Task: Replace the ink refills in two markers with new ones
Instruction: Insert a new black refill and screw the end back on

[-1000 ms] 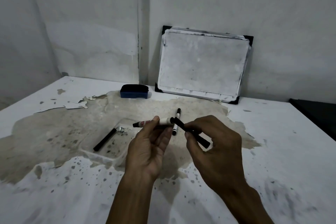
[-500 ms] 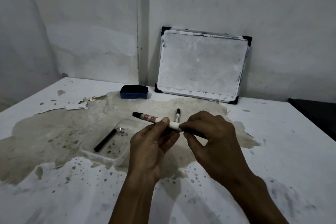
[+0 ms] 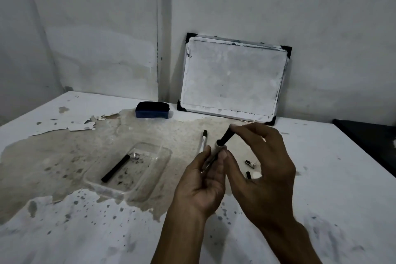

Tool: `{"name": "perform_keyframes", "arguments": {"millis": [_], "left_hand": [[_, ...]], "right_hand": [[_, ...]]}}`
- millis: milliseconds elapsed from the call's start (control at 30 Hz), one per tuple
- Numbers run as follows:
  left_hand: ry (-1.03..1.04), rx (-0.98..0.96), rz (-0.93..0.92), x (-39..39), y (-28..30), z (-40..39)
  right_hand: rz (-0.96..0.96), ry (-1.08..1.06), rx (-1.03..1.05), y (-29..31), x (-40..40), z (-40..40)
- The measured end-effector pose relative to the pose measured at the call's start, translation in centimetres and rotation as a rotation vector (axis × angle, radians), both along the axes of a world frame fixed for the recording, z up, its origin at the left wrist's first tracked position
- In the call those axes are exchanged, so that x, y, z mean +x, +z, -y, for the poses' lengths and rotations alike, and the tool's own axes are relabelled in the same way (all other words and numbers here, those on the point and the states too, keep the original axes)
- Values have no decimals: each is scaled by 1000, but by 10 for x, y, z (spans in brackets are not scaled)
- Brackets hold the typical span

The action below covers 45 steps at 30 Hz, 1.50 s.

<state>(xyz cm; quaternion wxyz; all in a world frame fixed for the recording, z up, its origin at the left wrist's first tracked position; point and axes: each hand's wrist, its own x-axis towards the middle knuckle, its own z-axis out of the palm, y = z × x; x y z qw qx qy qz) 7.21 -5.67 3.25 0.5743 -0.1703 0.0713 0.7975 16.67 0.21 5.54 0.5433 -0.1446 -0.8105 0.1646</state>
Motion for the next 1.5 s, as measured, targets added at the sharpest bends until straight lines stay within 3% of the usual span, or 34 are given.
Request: {"name": "perform_keyframes", "arguments": {"millis": [200, 400, 533, 633, 733, 800, 900, 1100, 1300, 1500], "left_hand": [[-11, 67, -54, 2, 1, -2], [-5, -46, -176, -2, -4, -11], [27, -95, -178, -1, -11, -13], [79, -151, -163, -5, -13, -14], [94, -169, -162, -9, -16, -14], [100, -176, -171, -9, -19, -15], [97, -195, -180, -8, -21, -17], [122, -218, -208, -7, -18, -18], [171, -291, -276, -6, -18, -22], [221, -352, -345, -1, -18, -25]], "right_hand": [[137, -12, -67, -15, -7, -11], [238, 20, -116, -21, -8, -17], [142, 141, -270, -21, 2, -27], [90, -25, -421, -35, 11, -60], [346, -278, -514, -67, 13, -106], [487, -324, -561, -84, 10, -122], [549, -359, -561, -95, 4, -130], [420, -314, -595, -86, -1, -132], [113, -9, -496, -39, 12, -77], [138, 100, -327, -30, 21, -54]]}}
